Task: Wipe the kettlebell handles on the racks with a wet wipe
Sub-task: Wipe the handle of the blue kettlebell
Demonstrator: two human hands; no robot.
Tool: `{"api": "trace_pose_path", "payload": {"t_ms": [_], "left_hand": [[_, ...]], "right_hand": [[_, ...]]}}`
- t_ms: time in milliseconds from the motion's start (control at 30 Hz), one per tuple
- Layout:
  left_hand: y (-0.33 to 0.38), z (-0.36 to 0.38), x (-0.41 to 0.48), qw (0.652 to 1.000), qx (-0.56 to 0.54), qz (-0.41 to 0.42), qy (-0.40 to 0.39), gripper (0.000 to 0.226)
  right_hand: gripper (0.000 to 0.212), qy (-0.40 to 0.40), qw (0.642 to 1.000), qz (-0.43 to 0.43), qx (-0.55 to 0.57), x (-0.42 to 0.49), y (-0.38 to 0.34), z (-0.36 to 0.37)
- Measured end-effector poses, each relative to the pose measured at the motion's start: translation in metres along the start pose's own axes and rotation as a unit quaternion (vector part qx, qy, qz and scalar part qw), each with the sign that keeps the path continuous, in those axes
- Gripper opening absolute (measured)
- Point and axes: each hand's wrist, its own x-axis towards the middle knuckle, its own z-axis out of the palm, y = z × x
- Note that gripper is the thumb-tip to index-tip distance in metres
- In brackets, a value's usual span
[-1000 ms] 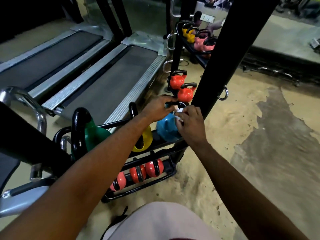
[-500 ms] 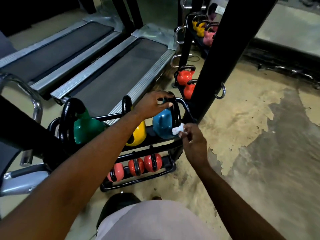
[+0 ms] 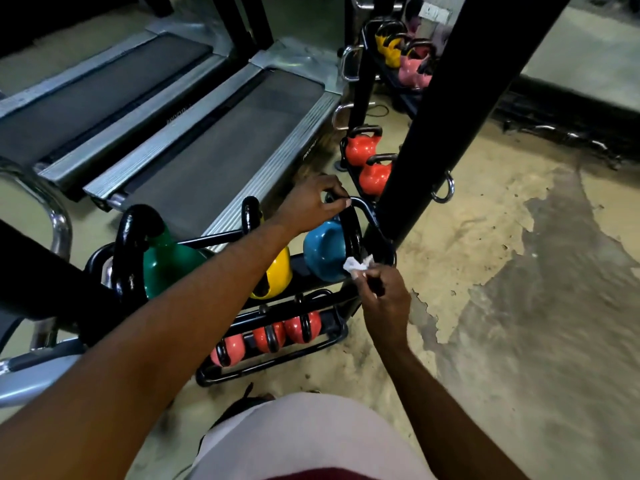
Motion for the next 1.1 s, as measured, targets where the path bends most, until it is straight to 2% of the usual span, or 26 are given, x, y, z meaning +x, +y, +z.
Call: {"api": "trace_pose_path", "payload": {"t_ms": [100, 233, 400, 533, 667, 800, 867, 1100], "left_hand": [[-0.001, 0.001, -0.003, 1.000, -0.005, -0.005, 0.000, 0.016], [-0.006, -0.001, -0.006, 1.000, -0.020, -0.008, -0.009, 0.016], [-0.008, 0.001, -0.005, 1.000, -0.025, -0.017, -0.005, 0.018], [-0.007, -0.003, 0.003, 0.999, -0.035, -0.014, 0.001, 0.019], [-0.009, -0.001, 0.001, 0.999, -0.043, -0.014, -0.006, 0.016], [-0.012, 0.008, -0.006, 0.998, -0.050, -0.033, -0.023, 0.018], [-0.010, 0.008, -0.005, 0.998, -0.051, -0.037, -0.027, 0.018], [-0.014, -0.008, -0.004, 0.995, -0.059, -0.075, -0.019, 0.020]], "right_hand": [[0.015, 0.017, 0.998, -0.053, -0.037, 0.000, -0.006, 0.009], [0.009, 0.010, 0.995, -0.049, -0.083, -0.002, -0.013, 0.019], [0.011, 0.053, 0.999, -0.007, -0.007, -0.010, -0.009, 0.020], [0.008, 0.056, 0.997, 0.000, 0.046, 0.018, -0.038, 0.023], [0.018, 0.066, 0.997, -0.024, 0.041, 0.049, -0.056, 0.023], [0.027, 0.049, 0.996, 0.047, 0.065, 0.018, -0.043, 0.016], [0.028, 0.057, 0.996, 0.037, 0.054, 0.008, -0.038, 0.012], [0.036, 0.039, 0.999, 0.006, 0.034, 0.091, -0.065, 0.035]]}}
